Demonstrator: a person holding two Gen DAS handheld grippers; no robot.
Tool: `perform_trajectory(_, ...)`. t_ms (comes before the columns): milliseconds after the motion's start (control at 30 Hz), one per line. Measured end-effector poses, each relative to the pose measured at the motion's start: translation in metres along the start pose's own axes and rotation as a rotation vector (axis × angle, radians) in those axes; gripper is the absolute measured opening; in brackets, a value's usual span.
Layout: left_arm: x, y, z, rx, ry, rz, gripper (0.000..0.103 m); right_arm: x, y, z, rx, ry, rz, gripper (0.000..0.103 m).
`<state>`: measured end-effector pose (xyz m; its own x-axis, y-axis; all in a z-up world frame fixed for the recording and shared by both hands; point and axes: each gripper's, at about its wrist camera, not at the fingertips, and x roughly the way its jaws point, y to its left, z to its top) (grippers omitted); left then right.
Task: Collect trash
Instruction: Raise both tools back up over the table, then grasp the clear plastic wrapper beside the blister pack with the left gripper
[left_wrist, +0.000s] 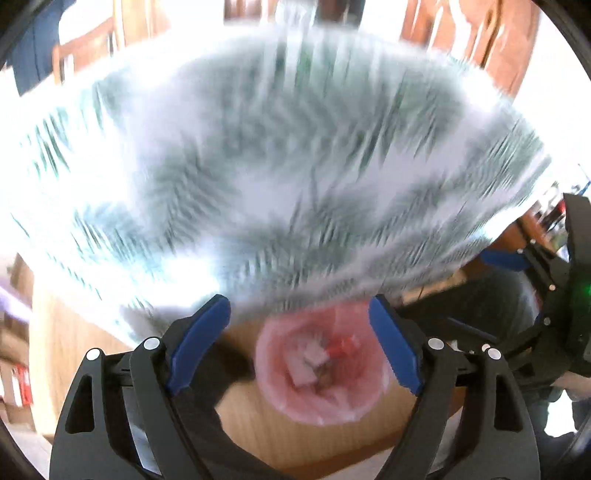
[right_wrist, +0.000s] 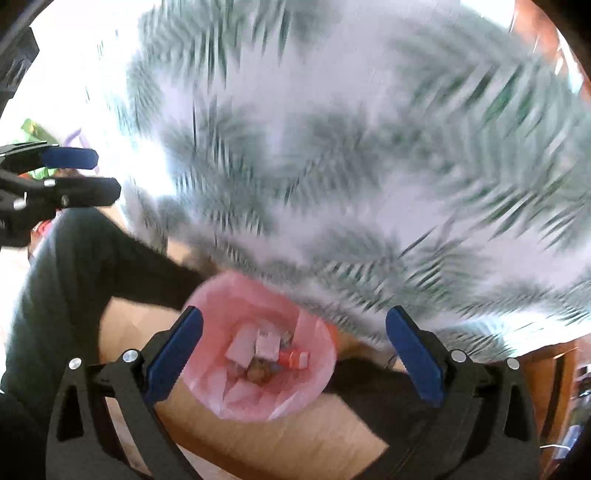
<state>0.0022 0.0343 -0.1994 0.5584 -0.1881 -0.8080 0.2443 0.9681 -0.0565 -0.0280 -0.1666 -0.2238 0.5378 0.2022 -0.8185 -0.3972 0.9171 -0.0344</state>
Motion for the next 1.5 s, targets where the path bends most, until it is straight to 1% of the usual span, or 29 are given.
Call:
perform_trajectory(67,-0.028,-0.001,0.026,0.019,-0.074,0.01,0.087,-0.028,-0.008,0.021,-0.002,-0.065,-0.023,0.098)
perform_trajectory(100,-0.04,-0.002,0.04,0.024,-0.108,0.014,0.091,-0.036,-0.01,0.029,-0.002,-0.084,-0.031,0.098)
perform_trajectory(133,-0.049,-0.002,0.053,0.033,-0.135,0.015,0.093,-0.05,-0.015,0.042,0.002,-0.115,-0.045,0.098)
perform_trajectory(167,-0.06,-0.004,0.068,0.044,-0.175,0.022,0.096,-0.06,-0.018,0.052,0.008,-0.139,-0.047,0.098)
perform_trajectory(200,-0.066,-0.006,0.078,0.052,-0.199,0.033,0.097,-0.068,-0.022,0.059,0.012,-0.16,-0.045,0.098)
perform_trajectory(233,-0.071,-0.007,0.092,0.063,-0.22,0.046,0.097,-0.078,-0.028,0.072,0.021,-0.202,-0.054,0.098)
perform_trajectory(300,-0.074,-0.007,0.114,0.063,-0.238,0.047,0.097,-0.086,-0.038,0.092,0.035,-0.229,-0.086,0.098)
perform_trajectory(367,-0.075,-0.008,0.139,0.056,-0.257,0.053,0.097,-0.09,-0.049,0.11,0.058,-0.253,-0.09,0.098)
perform_trajectory(433,-0.071,-0.012,0.152,0.055,-0.26,0.054,0.097,-0.091,-0.059,0.128,0.075,-0.268,-0.105,0.098)
perform_trajectory(533,-0.056,-0.011,0.184,0.065,-0.256,0.089,0.097,-0.088,-0.076,0.153,0.093,-0.288,-0.126,0.098)
perform_trajectory(733,-0.022,-0.006,0.23,0.047,-0.222,0.107,0.097,-0.067,-0.102,0.197,0.098,-0.282,-0.149,0.098)
perform_trajectory(900,0.013,-0.003,0.263,0.036,-0.191,0.127,0.097,-0.045,-0.115,0.221,0.087,-0.254,-0.154,0.098)
perform_trajectory(1233,0.064,0.007,0.308,0.003,-0.145,0.149,0.097,-0.01,-0.142,0.249,0.1,-0.219,-0.145,0.098)
perform_trajectory(1500,0.097,0.01,0.33,-0.024,-0.111,0.129,0.097,0.005,-0.157,0.254,0.117,-0.213,-0.132,0.098)
